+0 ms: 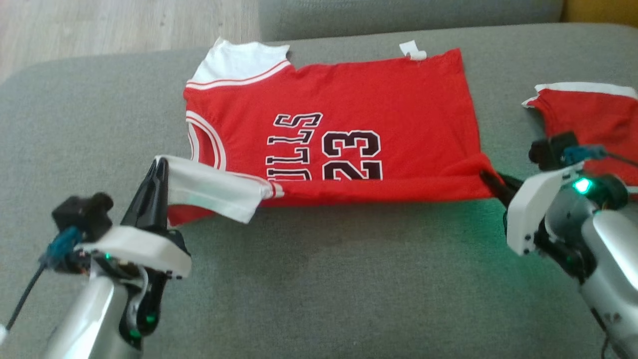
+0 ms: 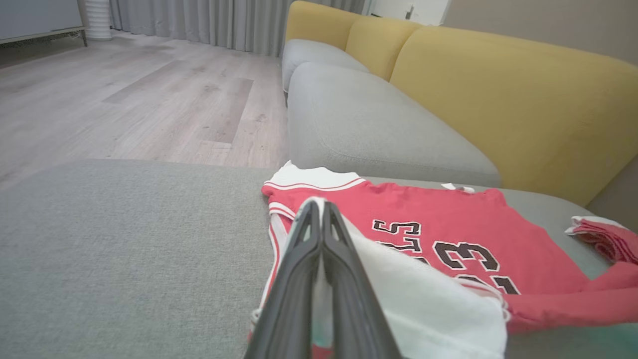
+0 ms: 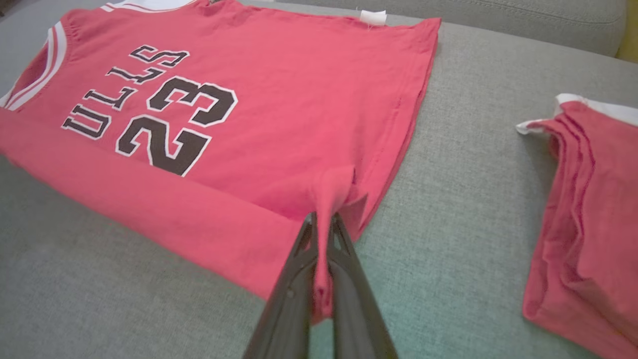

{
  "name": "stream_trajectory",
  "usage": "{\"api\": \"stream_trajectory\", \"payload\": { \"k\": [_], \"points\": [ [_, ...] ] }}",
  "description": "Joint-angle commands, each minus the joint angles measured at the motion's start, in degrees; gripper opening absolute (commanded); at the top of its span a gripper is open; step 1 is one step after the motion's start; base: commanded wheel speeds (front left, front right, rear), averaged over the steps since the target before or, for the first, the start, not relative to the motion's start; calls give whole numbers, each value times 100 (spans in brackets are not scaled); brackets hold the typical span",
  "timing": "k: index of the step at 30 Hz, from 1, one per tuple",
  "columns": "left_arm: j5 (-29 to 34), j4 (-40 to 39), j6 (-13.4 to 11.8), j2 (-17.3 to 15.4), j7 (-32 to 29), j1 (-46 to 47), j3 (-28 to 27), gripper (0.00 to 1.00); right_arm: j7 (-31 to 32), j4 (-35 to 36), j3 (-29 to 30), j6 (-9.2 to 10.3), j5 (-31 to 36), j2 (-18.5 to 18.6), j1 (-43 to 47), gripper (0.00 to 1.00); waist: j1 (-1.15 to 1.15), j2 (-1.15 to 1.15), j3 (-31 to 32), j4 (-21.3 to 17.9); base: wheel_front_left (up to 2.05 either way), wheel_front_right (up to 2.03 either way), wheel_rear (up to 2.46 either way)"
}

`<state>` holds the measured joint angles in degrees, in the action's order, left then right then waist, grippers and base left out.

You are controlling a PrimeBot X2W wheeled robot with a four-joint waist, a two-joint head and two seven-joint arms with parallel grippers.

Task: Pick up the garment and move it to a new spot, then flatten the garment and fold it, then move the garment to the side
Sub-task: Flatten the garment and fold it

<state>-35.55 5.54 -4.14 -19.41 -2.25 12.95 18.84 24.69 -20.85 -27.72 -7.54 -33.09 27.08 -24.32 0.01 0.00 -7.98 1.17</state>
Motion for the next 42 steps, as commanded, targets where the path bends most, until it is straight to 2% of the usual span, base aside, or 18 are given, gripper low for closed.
{"api": "stream_trajectory", "payload": {
  "k": [1, 8, 16, 17, 18, 19, 24, 25, 31, 36, 42],
  "points": [
    [71, -36, 44, -232, -49, 400, -178, 0, 44, 106, 31, 5, 66, 12, -232, 0, -1, 0, -85, 13, 0, 0, 0],
    [251, 653, 258, -276, -101, 1022, 22, 0, 300, -265, 80, 5, 171, -187, -707, 0, -1, 0, -342, 49, 0, 0, 0],
    [440, 1416, 491, -135, -94, 1768, 305, 0, 454, -678, 46, 5, 255, -249, -1167, 0, -1, 0, -604, 110, 0, 0, 0],
    [455, 1520, 519, -102, -81, 1881, 330, 23, 433, -728, 66, 5, 281, -256, -1241, 0, -1, 0, -643, 116, 0, 0, 0],
    [477, 1632, 544, -72, -66, 2005, 355, 69, 356, -785, 116, 5, 328, -272, -1330, 71, -1, 0, -685, 119, 0, 0, 0],
    [501, 1752, 562, -39, -41, 2138, 374, 100, 271, -871, 182, 5, 380, -304, -1421, 100, -1, 0, -719, 123, 0, 0, 0],
    [468, 2335, 535, 182, 421, 2841, 196, 100, -411, -1362, 564, 5, 758, -557, -1917, 100, -1, 0, -867, 128, 0, 0, 0],
    [468, 2335, 535, 182, 421, 2841, 196, 100, -411, -1362, 564, 5, 758, -557, -1917, 100, -1, 0, -867, 128, 0, 0, 0],
    [321, 2814, 591, 329, 1147, 3214, -69, 100, -1362, -1779, 824, 5, 1124, -776, -2109, 100, -1, 0, -813, 138, 0, 0, 0],
    [229, 2832, 633, 392, 1543, 2987, -218, 100, -2241, -1740, 845, 5, 1285, -776, -1877, 100, -1, 0, -559, 125, 0, 0, 0],
    [296, 2226, 561, 488, 1705, 2208, -366, 100, -3258, -1446, 1217, 5, 1593, -974, -1313, 100, -1, 0, -138, 79, 0, 0, 0]
  ]
}}
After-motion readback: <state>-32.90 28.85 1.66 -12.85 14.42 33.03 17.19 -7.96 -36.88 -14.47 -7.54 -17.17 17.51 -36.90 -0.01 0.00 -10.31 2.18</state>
